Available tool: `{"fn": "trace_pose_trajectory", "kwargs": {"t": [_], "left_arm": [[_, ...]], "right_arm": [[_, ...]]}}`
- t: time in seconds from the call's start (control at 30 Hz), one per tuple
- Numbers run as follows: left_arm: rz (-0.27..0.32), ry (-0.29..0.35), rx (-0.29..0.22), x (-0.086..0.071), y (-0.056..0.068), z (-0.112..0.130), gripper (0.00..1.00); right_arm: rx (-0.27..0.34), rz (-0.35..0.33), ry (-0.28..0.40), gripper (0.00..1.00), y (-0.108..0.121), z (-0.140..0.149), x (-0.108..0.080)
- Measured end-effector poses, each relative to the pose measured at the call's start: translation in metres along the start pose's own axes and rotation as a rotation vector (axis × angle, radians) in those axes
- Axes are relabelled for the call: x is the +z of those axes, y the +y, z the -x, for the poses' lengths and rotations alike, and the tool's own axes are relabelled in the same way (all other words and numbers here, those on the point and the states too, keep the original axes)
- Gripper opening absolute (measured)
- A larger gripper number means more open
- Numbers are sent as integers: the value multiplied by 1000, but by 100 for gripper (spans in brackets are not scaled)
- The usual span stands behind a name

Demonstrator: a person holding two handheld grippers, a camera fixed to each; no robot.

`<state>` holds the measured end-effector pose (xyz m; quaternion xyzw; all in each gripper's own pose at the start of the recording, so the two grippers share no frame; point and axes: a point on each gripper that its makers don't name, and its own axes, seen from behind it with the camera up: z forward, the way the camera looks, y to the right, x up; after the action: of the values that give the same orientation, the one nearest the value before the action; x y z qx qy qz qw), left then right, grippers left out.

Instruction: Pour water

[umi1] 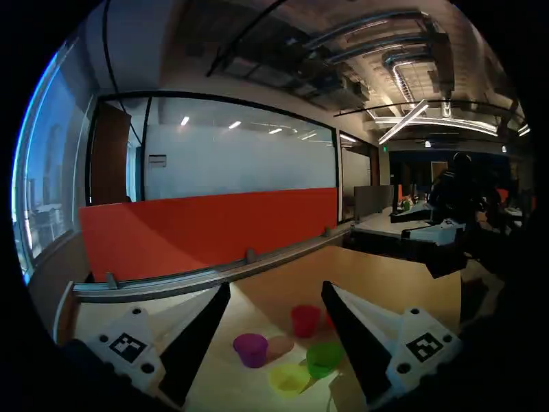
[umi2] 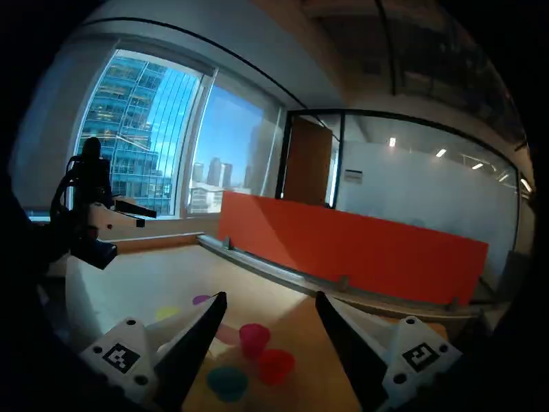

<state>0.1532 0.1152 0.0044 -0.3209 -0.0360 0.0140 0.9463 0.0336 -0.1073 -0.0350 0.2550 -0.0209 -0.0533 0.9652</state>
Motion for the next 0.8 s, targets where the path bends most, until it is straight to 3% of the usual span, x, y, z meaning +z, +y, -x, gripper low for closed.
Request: {"fn": "trace_pose_trajectory", "kwargs": {"t": [0.4, 0.8], "left_arm": [[122, -71, 35, 8, 25, 25, 99], [207, -144, 51, 20, 38, 57, 99]], "right_arm": [[-19, -81, -92, 100, -19, 33, -3], [-1, -136, -157, 100, -25, 60, -1]]}}
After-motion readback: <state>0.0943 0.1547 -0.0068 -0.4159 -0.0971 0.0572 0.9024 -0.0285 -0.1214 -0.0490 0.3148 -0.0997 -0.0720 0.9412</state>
